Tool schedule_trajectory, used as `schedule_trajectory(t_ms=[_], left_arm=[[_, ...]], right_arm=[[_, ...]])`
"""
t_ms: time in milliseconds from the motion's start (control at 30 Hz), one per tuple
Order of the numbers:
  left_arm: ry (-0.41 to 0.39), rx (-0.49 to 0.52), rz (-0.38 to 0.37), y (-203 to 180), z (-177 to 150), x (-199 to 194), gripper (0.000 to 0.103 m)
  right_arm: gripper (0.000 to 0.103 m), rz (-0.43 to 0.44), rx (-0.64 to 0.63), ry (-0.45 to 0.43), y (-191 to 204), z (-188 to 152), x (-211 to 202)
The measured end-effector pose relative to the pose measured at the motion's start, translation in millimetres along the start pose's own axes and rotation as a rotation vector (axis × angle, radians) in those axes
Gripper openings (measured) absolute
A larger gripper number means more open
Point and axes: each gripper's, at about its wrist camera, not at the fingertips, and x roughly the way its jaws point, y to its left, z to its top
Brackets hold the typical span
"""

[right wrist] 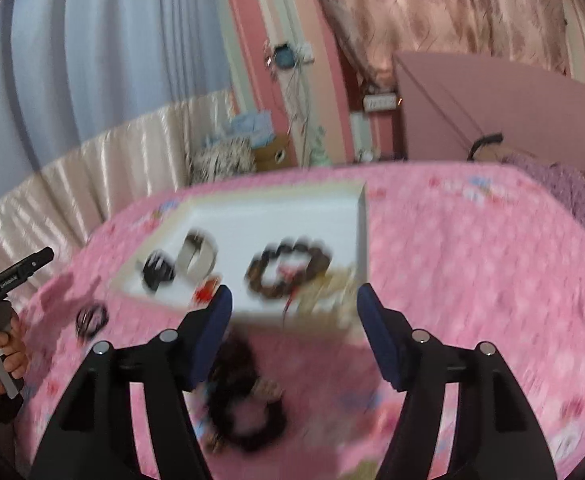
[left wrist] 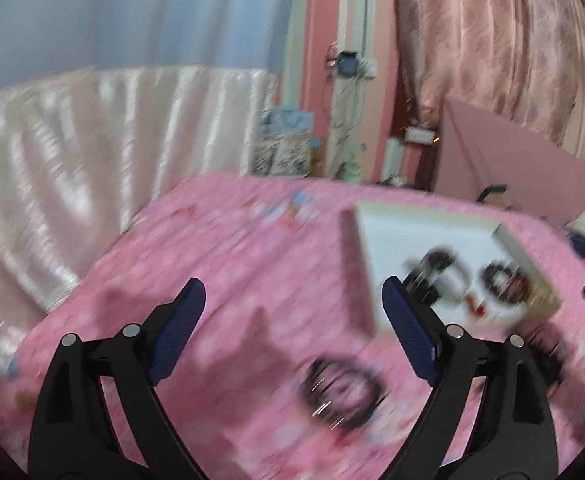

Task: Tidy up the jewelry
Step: 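Grasp the black braided leather bracelet with the left tool while the right tool grasps the black scrunchie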

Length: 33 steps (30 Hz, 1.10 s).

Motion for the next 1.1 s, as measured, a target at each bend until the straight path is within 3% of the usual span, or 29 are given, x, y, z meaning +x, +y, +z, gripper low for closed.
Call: schedule_trajectory(t_ms=[100, 200, 267, 367, 400, 433, 467, 667, 700, 733, 833, 1000, 1100], left_arm=[[0.015, 0.014, 0.021, 4, -16, 10, 0.091], [0.053, -0.055, -0.074, 7, -24, 20, 0.091], [0.058, -0.045, -0.088, 1, -29, 25, 0.091], [0.046, -0.059, -0.096, 1, -33, 24, 0.092], [0.064, -0.066, -0.101, 2, -35, 27, 0.093], [0.083, -0.073, -0.103, 3, -36, 31, 0.093], [0.091, -0.076, -0.106, 2, -36, 33, 0.093], [0.159, -0.060, -0.127, -6, -35, 47, 0.094], [0.152, -0.053, -0.116, -8, -35, 45, 0.093], [0.144, -0.046, -0.113, -9, -35, 43, 0.093], [0.159, -0.006, -0.119, -15, -38, 42, 0.092], [0.258, 0.050, -0.114, -27, -41, 59, 0.067], [0.335, 0.057, -0.137, -30, -45, 73, 0.041]], right_arm=[[0.065, -0.001, -0.037, 0.020, 25, -15, 3], [0.065, 0.004, -0.081, 0.072, 49, -27, 16], [0.065, 0.005, -0.116, 0.115, 63, -32, 28], [0.064, -0.069, -0.192, 0.173, 76, -41, 51], [0.059, -0.086, -0.195, 0.196, 75, -43, 58], [0.045, -0.102, -0.193, 0.219, 74, -44, 63], [0.040, -0.104, -0.186, 0.246, 71, -45, 69], [0.031, -0.118, -0.198, 0.291, 67, -42, 84], [0.020, -0.105, -0.196, 0.283, 66, -43, 83], [0.016, -0.089, -0.194, 0.275, 66, -42, 82], [0.015, -0.064, -0.157, 0.193, 60, -39, 65], [0.015, -0.056, -0.112, 0.118, 53, -36, 50], [0.015, -0.044, -0.103, 0.122, 52, -34, 51]])
